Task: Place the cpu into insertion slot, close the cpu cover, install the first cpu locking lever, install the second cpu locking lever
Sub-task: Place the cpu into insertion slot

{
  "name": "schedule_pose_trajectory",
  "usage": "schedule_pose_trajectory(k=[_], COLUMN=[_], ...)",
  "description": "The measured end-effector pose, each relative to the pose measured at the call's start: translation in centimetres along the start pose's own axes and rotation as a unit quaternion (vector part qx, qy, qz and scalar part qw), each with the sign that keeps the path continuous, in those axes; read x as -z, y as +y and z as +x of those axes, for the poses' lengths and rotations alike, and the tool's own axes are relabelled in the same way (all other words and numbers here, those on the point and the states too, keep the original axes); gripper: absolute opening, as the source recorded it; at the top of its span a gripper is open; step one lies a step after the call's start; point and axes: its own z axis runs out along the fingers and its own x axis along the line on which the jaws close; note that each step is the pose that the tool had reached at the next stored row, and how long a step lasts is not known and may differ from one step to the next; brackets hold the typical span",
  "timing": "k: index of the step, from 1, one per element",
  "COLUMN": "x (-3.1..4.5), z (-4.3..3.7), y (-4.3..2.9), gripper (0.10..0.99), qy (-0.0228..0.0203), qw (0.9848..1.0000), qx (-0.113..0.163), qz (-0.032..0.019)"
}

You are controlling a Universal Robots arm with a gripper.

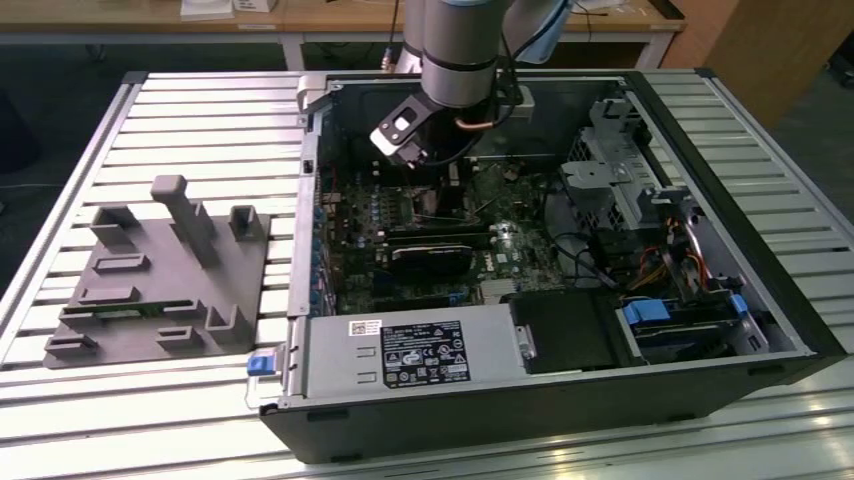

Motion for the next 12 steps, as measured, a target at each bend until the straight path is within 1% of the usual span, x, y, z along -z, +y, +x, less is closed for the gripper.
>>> schedule_pose_trajectory(k=[6,12], x=[-0.34,-0.78], z=[0.28,0.3], y=[0.0,-0.01], gripper=[0.537,0.537], qy=[-0.0001,-0.0006], qw=[0.9999,0.9999], qx=[0.012,0.014], qz=[-0.0002,0.0])
